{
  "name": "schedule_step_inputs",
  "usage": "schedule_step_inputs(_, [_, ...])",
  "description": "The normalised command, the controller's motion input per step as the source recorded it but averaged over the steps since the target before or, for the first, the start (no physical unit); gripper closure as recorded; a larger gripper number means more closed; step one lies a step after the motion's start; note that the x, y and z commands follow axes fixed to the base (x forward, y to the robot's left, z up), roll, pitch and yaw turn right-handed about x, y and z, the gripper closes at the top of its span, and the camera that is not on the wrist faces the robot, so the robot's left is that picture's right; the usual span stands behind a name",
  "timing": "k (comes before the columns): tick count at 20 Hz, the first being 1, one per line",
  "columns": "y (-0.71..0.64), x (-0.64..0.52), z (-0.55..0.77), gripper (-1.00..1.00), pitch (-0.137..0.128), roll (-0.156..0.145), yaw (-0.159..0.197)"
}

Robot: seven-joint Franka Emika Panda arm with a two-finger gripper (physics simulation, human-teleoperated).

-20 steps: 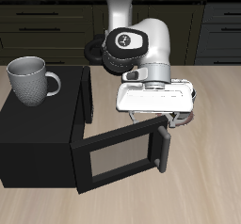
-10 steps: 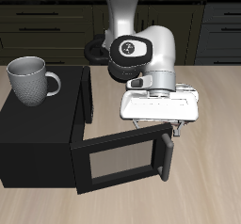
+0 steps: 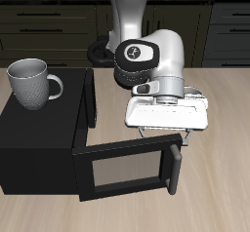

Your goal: Open the microwave

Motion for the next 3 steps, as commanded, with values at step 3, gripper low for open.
schedule_step_inputs(3, [-0.12,0.26,0.08,-1.0,-0.006,-0.035,-0.033])
